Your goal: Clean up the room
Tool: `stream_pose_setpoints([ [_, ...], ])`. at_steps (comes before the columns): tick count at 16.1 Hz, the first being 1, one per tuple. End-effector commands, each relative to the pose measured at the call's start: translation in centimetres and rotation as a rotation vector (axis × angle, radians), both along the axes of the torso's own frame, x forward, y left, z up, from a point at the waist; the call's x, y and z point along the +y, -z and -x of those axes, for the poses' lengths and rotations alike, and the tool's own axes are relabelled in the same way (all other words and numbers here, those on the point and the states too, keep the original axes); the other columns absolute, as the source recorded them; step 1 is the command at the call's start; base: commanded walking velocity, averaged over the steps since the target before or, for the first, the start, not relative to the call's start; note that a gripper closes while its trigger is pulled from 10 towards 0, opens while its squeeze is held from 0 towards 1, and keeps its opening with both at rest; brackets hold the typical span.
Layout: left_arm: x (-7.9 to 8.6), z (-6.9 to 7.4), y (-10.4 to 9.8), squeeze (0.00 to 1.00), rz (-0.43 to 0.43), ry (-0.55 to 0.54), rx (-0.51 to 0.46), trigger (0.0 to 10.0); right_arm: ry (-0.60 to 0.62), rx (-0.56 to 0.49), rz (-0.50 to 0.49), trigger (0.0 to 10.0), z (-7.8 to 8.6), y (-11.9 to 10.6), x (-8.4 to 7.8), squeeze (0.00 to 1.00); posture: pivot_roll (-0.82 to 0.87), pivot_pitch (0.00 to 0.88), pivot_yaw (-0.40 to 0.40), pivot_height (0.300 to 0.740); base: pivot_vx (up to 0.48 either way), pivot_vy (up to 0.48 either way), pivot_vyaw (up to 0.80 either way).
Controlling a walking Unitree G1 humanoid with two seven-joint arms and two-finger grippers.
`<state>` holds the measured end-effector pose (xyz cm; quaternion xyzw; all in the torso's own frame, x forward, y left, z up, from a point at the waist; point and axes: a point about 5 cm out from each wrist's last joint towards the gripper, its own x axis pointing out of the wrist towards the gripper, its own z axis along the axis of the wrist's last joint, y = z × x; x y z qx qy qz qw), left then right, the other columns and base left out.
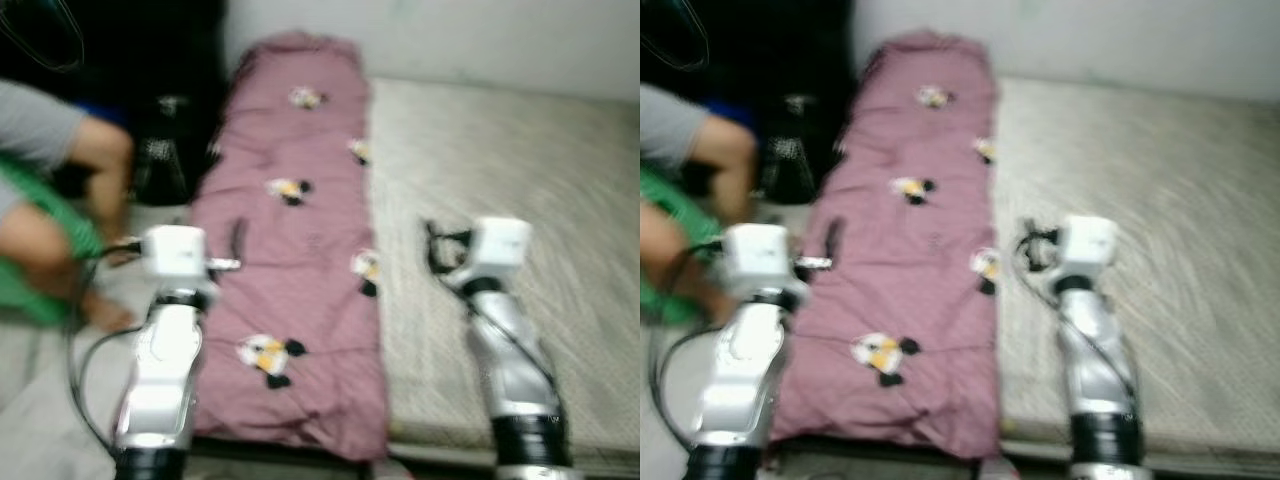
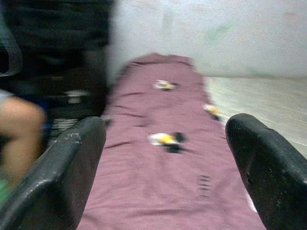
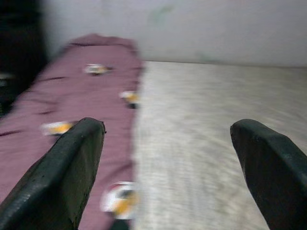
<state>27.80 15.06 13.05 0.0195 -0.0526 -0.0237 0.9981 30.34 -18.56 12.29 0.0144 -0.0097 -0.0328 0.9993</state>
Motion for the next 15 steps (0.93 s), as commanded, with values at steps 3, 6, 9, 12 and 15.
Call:
stream_pose_setpoints([
  [3, 1.17, 0.14, 0.14, 0.0, -0.013, -0.035, 0.013, 10.0, -0.044, -0.016, -0.016, 10.0, -0.23, -0.36, 1.41, 0.0, -0.04, 0.0, -0.045, 0.74, 0.0, 0.0, 0.0],
  [6, 1.06, 0.03, 0.14, 0.0, -0.005, -0.03, 0.016, 10.0, -0.047, -0.014, -0.016, 10.0, -0.19, -0.28, 1.42, 0.0, -0.03, 0.0, -0.045, 0.74, 0.0, 0.0, 0.0],
  [9, 1.02, -0.11, 0.13, 0.0, 0.005, -0.029, 0.02, 10.0, -0.049, -0.006, -0.006, 10.0, -0.27, -0.19, 1.52, 0.0, -0.04, 0.0, -0.048, 0.74, 0.0, 0.0, 0.0],
  [12, 0.88, -0.08, 0.26, 0.0, 0.014, -0.019, 0.027, 10.0, -0.053, -0.003, -0.001, 10.0, -0.24, -0.09, 1.65, 0.0, -0.03, 0.0, -0.051, 0.74, 0.0, 0.276, 0.0],
  [15, 0.83, -0.1, 0.33, 0.0, 0.019, -0.018, 0.031, 10.0, -0.057, -0.006, 0.003, 10.0, -0.27, -0.15, 1.7, 0.0, -0.03, 0.0, -0.051, 0.74, 0.0, 0.48, 0.0],
])
